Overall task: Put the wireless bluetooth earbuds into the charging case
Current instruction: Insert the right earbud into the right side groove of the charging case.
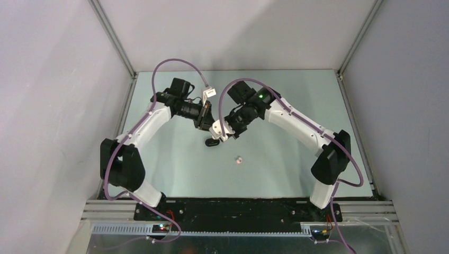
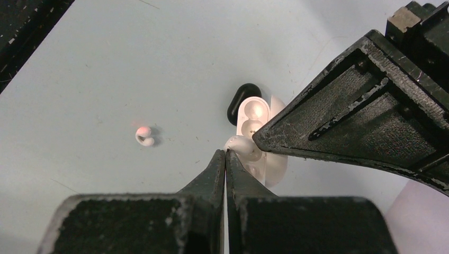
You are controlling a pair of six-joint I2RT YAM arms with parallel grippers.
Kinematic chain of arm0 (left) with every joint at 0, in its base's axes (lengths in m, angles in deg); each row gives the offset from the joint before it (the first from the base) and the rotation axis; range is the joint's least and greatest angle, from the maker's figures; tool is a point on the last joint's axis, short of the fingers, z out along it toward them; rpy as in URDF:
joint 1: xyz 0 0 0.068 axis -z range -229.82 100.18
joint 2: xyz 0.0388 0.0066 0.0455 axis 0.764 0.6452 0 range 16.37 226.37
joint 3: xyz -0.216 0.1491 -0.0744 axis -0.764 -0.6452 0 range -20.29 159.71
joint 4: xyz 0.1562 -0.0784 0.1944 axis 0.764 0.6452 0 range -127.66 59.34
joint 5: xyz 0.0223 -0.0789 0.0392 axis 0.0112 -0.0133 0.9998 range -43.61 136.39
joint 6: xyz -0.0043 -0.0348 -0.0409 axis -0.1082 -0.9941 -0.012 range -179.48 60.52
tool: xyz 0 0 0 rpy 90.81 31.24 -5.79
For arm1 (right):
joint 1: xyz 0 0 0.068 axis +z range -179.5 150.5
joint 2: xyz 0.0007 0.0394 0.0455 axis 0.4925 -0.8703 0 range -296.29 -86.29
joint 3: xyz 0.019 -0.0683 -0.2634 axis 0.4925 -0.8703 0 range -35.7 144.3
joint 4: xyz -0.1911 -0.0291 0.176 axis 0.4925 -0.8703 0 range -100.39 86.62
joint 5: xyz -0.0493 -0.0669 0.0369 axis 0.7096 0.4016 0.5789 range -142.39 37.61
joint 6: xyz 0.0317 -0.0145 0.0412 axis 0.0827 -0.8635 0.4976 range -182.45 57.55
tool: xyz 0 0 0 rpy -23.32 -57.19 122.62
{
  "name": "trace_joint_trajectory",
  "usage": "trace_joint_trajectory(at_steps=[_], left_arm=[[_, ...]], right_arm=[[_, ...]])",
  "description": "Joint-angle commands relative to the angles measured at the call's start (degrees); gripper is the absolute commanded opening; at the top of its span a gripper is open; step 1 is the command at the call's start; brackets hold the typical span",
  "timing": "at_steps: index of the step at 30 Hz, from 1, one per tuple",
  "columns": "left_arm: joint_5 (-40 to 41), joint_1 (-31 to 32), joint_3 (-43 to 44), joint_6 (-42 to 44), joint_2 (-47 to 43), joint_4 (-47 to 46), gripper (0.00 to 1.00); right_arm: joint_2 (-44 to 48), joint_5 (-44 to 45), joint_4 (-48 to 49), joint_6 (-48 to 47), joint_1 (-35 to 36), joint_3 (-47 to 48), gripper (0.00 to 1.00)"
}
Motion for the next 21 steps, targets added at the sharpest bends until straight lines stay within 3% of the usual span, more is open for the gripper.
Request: trace_joint_trajectory(at_steps=[1, 21], left_arm=[[-2.06, 0.54, 2.98, 0.21, -0.67, -0.39, 0.00], [-1.93, 0.81, 3.48, 1.45, -0.13, 0.53, 0.00]], right_arm=[[-0.81, 1.34, 1.90, 1.09, -0.04, 2.03, 0.00], [-0.07, 2.33, 2.68, 3.04, -0.24, 0.99, 0.00]])
